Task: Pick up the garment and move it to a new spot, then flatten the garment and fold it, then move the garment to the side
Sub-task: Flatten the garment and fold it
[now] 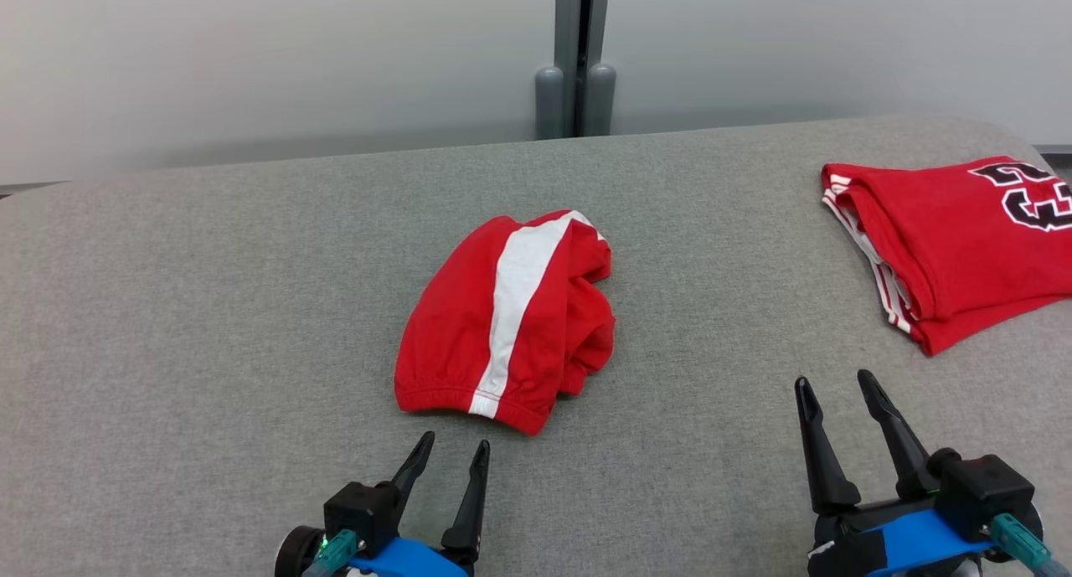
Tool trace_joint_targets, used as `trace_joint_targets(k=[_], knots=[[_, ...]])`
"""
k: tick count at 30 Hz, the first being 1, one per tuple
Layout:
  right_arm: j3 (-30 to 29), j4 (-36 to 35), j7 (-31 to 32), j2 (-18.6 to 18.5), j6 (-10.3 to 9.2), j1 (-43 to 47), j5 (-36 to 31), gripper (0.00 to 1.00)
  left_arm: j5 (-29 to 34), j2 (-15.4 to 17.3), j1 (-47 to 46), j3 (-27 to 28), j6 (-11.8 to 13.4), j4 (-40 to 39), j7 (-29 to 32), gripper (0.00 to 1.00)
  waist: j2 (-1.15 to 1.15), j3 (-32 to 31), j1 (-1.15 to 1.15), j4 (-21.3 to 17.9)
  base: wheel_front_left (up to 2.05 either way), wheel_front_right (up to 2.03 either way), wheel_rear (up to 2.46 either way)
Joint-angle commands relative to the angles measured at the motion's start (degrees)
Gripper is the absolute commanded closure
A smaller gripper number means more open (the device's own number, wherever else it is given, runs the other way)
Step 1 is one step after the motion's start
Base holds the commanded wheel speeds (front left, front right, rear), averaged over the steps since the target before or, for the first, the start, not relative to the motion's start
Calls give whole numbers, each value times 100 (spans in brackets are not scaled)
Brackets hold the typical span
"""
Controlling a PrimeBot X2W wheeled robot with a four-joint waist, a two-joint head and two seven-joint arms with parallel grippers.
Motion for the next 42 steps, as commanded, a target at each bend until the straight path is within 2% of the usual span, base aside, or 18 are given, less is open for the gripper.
trace_joint_targets(k=[1,13,22,28,29,30,31,32,33,42], knots=[[10,29,-37,-3,0,-91,29,0,-31,6,-120,-14,-24,63,-24,0,0,16,0,-44,0,0,0],[45,92,-82,-3,0,-192,-6,0,-646,-37,-751,-391,-60,545,-25,0,0,175,0,-307,0,0,0],[90,129,-62,-3,0,-251,-23,0,-1305,-38,-1199,-608,62,742,-26,0,0,182,0,-430,0,0,0],[137,151,-70,-3,0,-266,-30,0,-1535,-37,-1452,-379,191,812,-26,0,0,202,0,-496,0,0,0],[139,156,-69,-3,0,-266,-28,0,-1552,-38,-1468,-326,190,843,-26,17,0,202,0,-504,0,0,0],[139,156,-69,-3,0,-266,-28,0,-1552,-38,-1468,-326,190,843,-26,17,0,202,0,-504,0,0,0],[138,159,-68,-3,0,-261,-28,0,-1543,-38,-1483,-268,211,865,-26,53,0,206,0,-511,0,0,0],[139,163,-68,-3,0,-256,-30,0,-1521,-36,-1502,-195,225,872,-26,66,0,205,0,-517,0,0,0],[141,166,-68,-3,0,-246,-31,0,-1485,-37,-1502,-128,231,881,-26,100,0,204,0,-521,0,0,0],[78,209,-122,-3,0,-129,37,0,-986,11,-1046,385,89,720,-26,100,0,153,0,-164,0,0,0]])
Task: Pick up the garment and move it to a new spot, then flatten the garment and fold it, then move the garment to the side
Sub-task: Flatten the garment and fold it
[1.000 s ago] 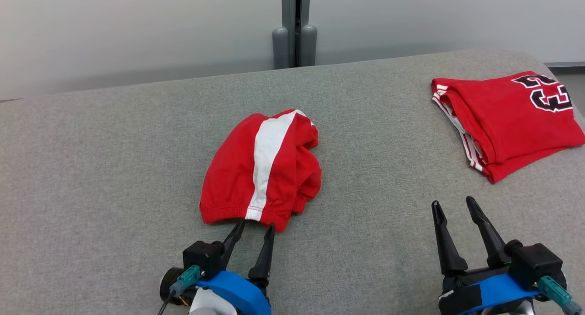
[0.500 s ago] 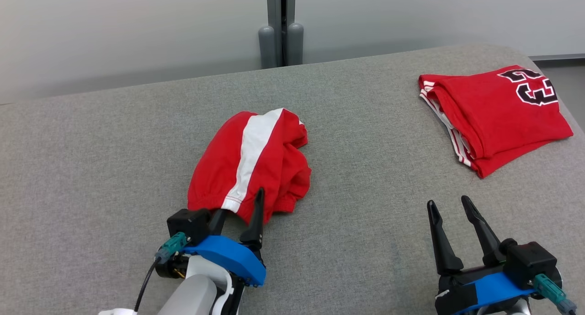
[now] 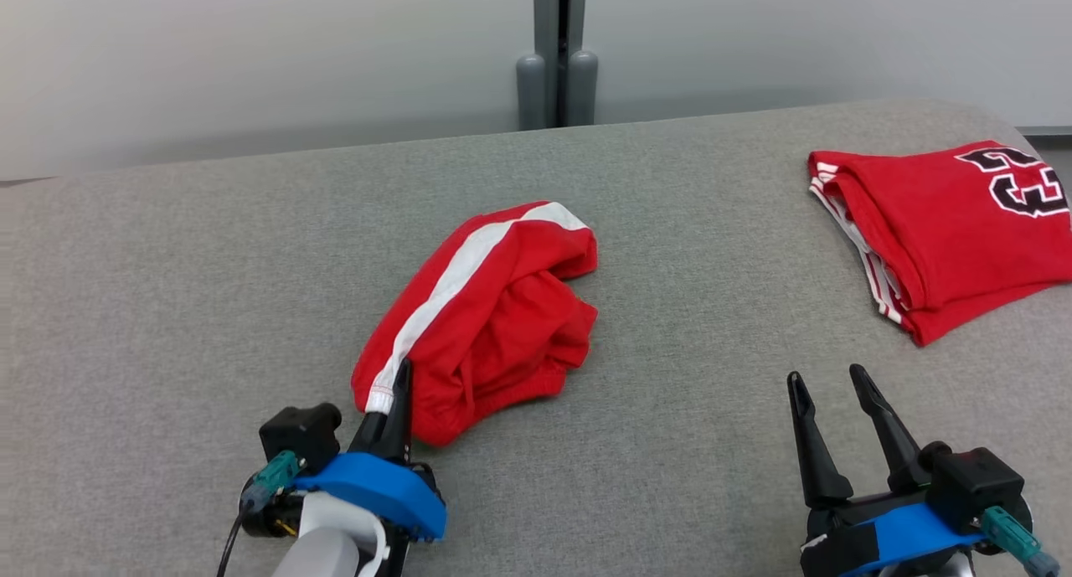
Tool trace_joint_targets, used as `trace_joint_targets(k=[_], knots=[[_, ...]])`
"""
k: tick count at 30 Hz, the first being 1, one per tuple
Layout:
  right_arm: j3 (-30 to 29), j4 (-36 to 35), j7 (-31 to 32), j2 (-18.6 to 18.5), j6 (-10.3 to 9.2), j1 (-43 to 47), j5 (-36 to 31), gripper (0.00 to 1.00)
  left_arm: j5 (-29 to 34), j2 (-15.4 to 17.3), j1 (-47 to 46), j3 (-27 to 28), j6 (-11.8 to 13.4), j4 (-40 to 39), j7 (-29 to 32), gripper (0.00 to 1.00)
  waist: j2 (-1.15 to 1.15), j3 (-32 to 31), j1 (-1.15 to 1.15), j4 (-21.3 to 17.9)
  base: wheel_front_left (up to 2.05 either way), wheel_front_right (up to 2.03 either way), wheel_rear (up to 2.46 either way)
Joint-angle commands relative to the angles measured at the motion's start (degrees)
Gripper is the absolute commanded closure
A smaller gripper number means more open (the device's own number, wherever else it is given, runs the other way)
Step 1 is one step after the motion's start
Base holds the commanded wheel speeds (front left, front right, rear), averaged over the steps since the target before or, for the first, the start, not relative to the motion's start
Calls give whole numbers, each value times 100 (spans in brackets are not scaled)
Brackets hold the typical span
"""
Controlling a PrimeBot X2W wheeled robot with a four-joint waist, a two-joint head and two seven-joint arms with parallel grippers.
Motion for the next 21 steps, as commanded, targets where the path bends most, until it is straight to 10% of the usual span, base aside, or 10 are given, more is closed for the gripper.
trace_joint_targets(k=[1,16,17,18,21], knots=[[-3,17,-40,-3,0,41,22,0,48,49,93,36,-27,-34,-25,100,0,14,0,54,0,0,0],[-26,165,-109,-3,0,74,85,0,335,612,1515,572,43,-706,-25,100,0,-37,0,614,0,0,0],[-25,176,-112,-3,0,71,91,0,368,613,1528,553,43,-720,-25,75,0,-40,0,641,0,0,0],[-25,187,-116,-4,0,68,90,0,385,610,1532,545,49,-735,-25,0,0,-47,0,667,0,0,0],[-44,209,-128,-4,0,74,78,0,355,528,1556,546,62,-761,-25,0,0,-85,0,755,0,0,0]])
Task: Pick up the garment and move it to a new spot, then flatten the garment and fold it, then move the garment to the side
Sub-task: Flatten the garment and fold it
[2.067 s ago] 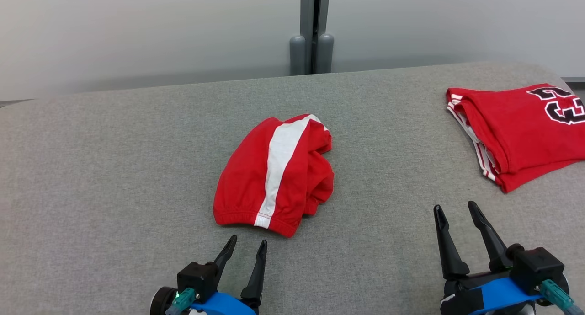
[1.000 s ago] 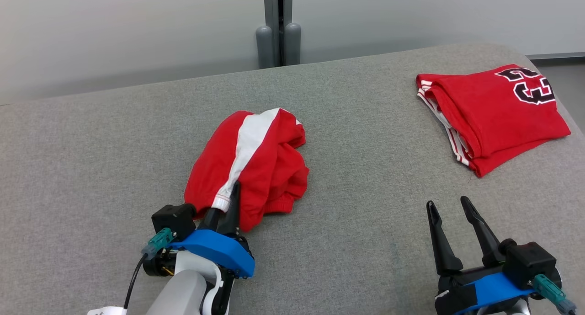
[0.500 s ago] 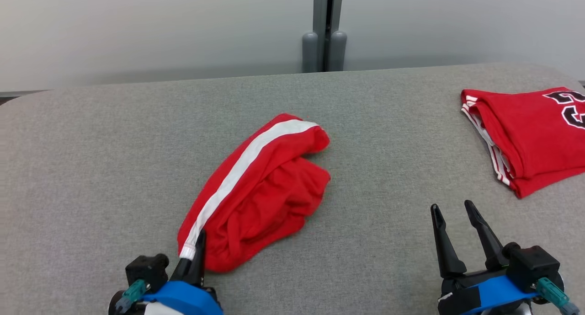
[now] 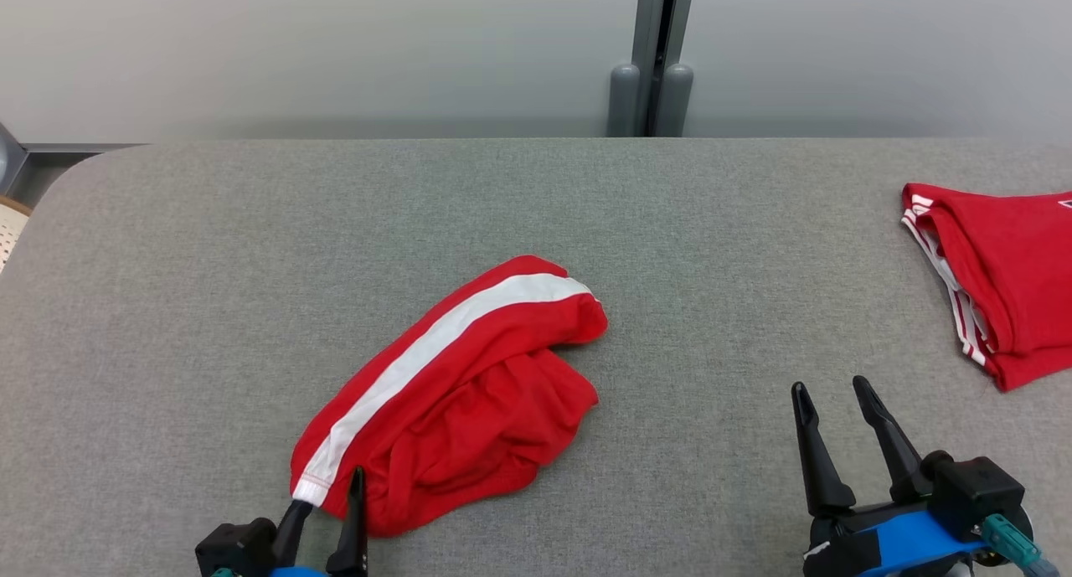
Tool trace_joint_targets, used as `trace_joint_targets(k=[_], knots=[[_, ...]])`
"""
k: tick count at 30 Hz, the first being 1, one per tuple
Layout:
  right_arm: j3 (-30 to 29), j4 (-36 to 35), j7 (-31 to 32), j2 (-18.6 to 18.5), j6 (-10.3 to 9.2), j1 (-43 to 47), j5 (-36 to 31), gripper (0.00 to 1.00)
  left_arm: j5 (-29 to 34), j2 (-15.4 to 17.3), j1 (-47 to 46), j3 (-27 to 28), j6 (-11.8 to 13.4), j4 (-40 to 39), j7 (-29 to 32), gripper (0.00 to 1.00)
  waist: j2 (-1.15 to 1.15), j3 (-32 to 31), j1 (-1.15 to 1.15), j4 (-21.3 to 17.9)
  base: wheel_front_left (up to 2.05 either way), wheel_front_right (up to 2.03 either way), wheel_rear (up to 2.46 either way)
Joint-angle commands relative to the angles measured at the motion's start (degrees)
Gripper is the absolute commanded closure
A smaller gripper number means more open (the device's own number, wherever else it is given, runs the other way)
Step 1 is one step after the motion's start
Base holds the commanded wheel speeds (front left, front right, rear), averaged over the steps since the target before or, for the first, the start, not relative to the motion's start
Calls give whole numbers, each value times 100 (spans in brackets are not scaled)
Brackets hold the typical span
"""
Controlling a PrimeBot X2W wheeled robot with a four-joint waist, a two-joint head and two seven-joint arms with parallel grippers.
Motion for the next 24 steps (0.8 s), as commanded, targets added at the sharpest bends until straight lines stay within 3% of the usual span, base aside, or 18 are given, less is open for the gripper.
trace_joint_targets(k=[1,12,24], knots=[[-9,17,-30,-3,0,34,17,0,-24,23,45,43,11,-21,-25,0,0,-11,0,22,0,0,0],[-88,43,-34,-3,0,92,5,0,86,180,434,579,154,-573,-25,0,0,-179,0,248,0,0,0],[-87,20,-15,-4,0,142,-29,0,1034,-53,181,1064,266,-2043,-25,0,0,-284,0,156,0,0,0]])
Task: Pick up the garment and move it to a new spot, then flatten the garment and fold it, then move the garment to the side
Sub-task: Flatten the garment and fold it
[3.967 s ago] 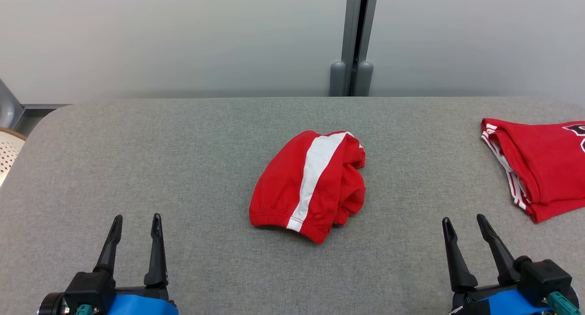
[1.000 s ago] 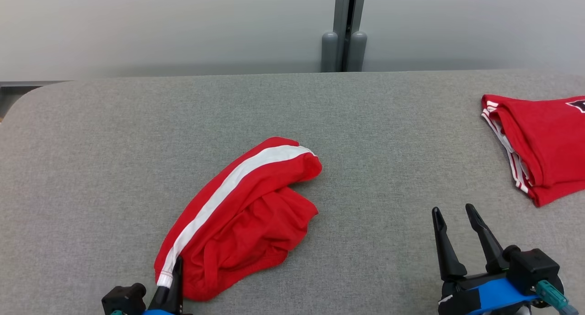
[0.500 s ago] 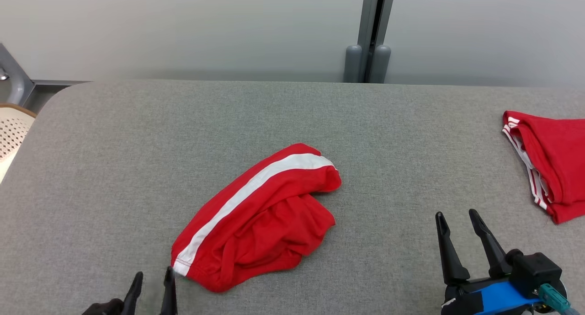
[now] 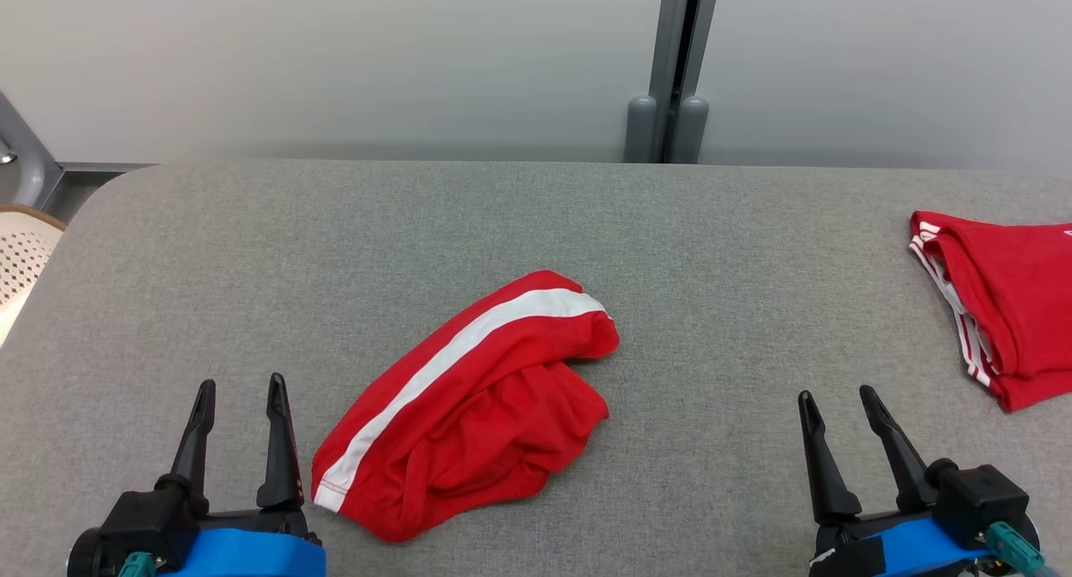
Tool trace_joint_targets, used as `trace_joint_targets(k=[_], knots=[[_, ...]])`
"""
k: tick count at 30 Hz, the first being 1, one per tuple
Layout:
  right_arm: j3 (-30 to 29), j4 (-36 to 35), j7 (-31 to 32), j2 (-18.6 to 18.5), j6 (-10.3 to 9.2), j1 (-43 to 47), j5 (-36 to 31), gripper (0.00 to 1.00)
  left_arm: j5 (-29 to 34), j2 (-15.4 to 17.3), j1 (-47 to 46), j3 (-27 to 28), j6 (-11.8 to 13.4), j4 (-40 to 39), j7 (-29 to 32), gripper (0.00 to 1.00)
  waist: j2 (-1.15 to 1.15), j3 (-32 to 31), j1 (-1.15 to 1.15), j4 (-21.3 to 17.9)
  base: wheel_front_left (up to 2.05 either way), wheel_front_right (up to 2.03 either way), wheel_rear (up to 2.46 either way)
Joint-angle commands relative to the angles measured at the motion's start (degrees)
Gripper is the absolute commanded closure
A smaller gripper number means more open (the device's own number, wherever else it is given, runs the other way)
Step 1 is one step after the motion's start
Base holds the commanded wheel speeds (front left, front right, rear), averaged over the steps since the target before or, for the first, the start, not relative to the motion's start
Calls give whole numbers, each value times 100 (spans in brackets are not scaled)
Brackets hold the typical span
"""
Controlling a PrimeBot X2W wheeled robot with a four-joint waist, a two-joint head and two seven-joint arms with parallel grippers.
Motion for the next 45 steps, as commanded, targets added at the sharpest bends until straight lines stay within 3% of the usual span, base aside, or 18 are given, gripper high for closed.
trace_joint_targets(k=[1,14,25,35,45], knots=[[-19,-19,-13,-5,0,72,5,0,126,-13,-101,19,50,-63,-25,0,0,-13,0,-26,0,0,0],[1,112,85,-11,0,85,-48,0,442,-148,9,127,85,-158,-25,0,0,-39,0,-19,0,0,0],[935,585,181,-354,0,-1593,-72,0,450,-303,-245,0,-44,-19,-25,0,0,186,0,374,0,0,0],[1521,2007,660,-484,0,-3475,16,0,377,-443,-510,-133,-117,86,-25,0,0,644,0,877,0,0,0],[1814,3784,1093,-556,0,-4213,184,0,261,-495,-790,-299,-97,120,-26,0,0,1009,0,1271,0,0,0]])
